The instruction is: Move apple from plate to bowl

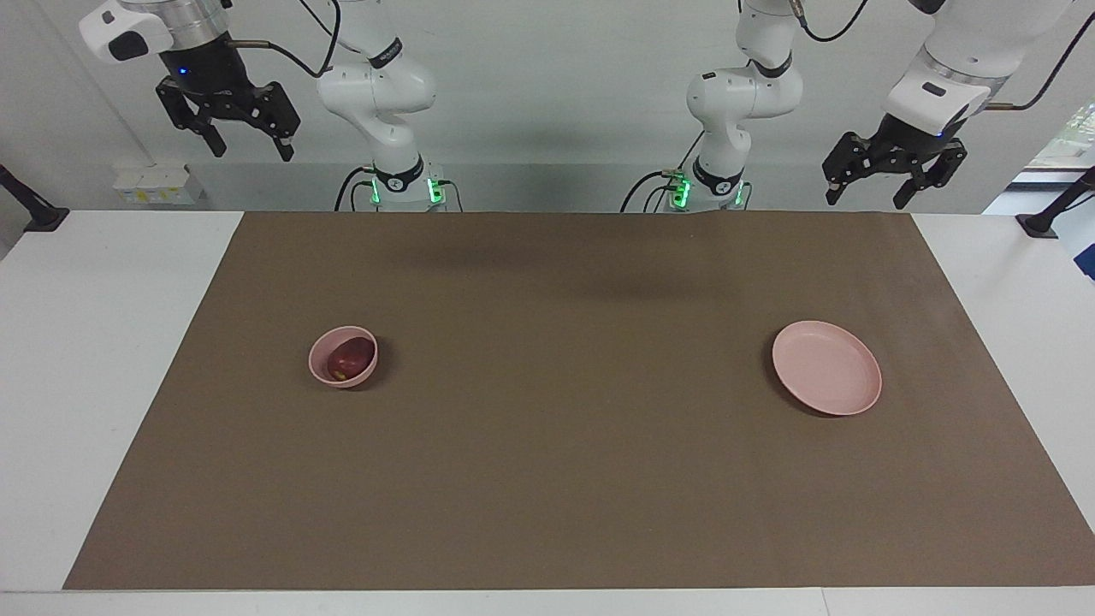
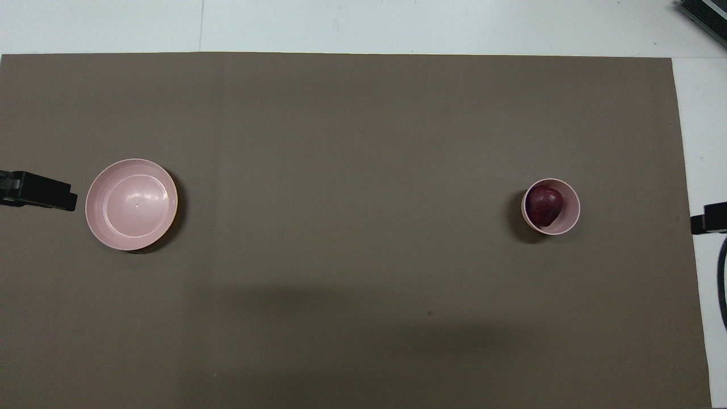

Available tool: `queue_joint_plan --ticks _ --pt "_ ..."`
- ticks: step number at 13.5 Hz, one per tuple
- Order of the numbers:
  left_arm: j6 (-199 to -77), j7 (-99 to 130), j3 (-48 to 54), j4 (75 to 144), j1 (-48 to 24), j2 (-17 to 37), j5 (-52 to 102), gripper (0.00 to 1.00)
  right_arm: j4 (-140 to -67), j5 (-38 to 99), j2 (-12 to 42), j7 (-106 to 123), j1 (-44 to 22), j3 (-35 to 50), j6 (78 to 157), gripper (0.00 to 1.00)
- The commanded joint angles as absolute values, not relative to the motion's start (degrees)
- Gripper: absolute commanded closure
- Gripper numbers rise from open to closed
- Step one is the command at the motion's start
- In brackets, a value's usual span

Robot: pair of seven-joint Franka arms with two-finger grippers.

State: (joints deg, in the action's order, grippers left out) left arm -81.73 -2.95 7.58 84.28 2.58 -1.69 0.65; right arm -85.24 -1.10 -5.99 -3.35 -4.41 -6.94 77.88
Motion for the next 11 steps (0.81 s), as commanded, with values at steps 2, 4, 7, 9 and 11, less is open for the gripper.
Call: queue_joint_plan --ticks 2,4,7,9,11 --pt "-82.36 -3.25 7.82 84.90 3.34 -2.55 0.26 0.00 -86.22 -0.44 -6.07 -3.43 -4.22 -6.86 80.68 0.00" --pt "-81.83 -3.25 7.73 84.90 3.25 -2.55 0.17 0.00 -86.74 -0.26 -6.41 -3.43 -4.31 -6.86 80.51 0.00" --pt "-81.65 -3.16 7.73 85.08 2.81 -2.72 0.18 0.00 -89.55 -0.09 -7.90 -3.69 -4.22 -6.86 80.59 0.00" --pt "-81.74 -3.16 7.73 85.17 2.81 -2.81 0.18 0.00 -89.12 -0.09 -7.65 -3.60 -4.31 -6.77 80.68 0.00" --pt "-81.74 -3.16 7.73 85.43 2.81 -2.99 0.18 0.00 -89.12 0.00 -7.65 -3.60 -4.22 -6.86 80.60 0.00"
